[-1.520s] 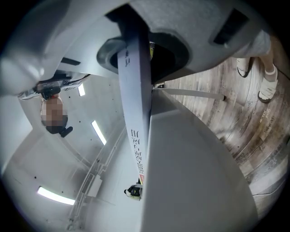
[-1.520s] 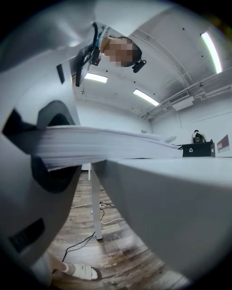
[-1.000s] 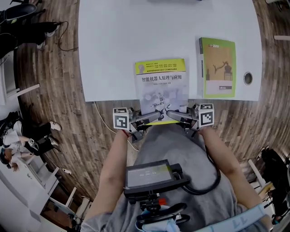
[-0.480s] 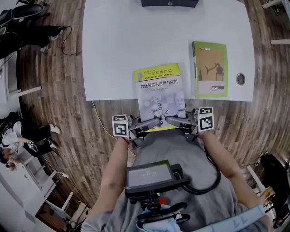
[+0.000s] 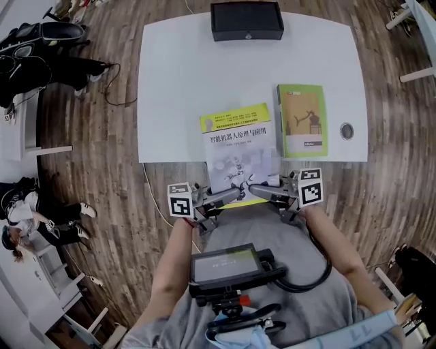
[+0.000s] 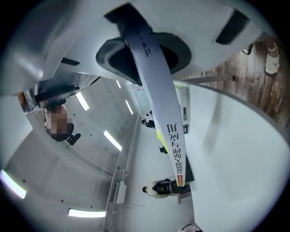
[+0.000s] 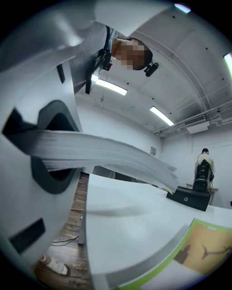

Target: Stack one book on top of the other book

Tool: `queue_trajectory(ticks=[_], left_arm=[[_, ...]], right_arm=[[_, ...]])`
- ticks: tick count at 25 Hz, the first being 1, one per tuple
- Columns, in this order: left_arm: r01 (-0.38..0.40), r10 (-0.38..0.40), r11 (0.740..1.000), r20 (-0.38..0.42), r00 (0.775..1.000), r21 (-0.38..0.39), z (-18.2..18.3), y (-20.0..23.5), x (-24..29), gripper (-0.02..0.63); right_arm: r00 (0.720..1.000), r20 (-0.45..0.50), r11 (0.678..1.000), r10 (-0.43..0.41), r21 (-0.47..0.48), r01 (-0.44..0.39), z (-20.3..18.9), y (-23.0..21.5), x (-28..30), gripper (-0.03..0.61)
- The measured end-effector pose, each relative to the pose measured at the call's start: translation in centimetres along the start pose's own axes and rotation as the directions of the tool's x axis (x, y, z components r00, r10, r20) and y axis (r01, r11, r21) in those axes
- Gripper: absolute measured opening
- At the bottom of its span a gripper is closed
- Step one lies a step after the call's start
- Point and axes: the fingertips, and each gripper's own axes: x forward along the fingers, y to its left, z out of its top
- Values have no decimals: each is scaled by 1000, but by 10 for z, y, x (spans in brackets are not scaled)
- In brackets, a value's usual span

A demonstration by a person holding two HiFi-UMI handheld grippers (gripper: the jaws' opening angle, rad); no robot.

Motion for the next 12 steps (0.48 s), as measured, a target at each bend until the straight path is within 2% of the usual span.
queue_trajectory(ticks=[6, 12], left_arm=[[33, -29, 997, -66, 997, 63, 21, -31, 18, 91], [87, -73, 992, -153, 986, 87, 56, -29, 71, 94]], right_arm=[[999, 49, 998, -16, -68, 19, 26, 30, -6, 84], [989, 129, 989, -65, -121, 81, 76, 29, -43, 84]])
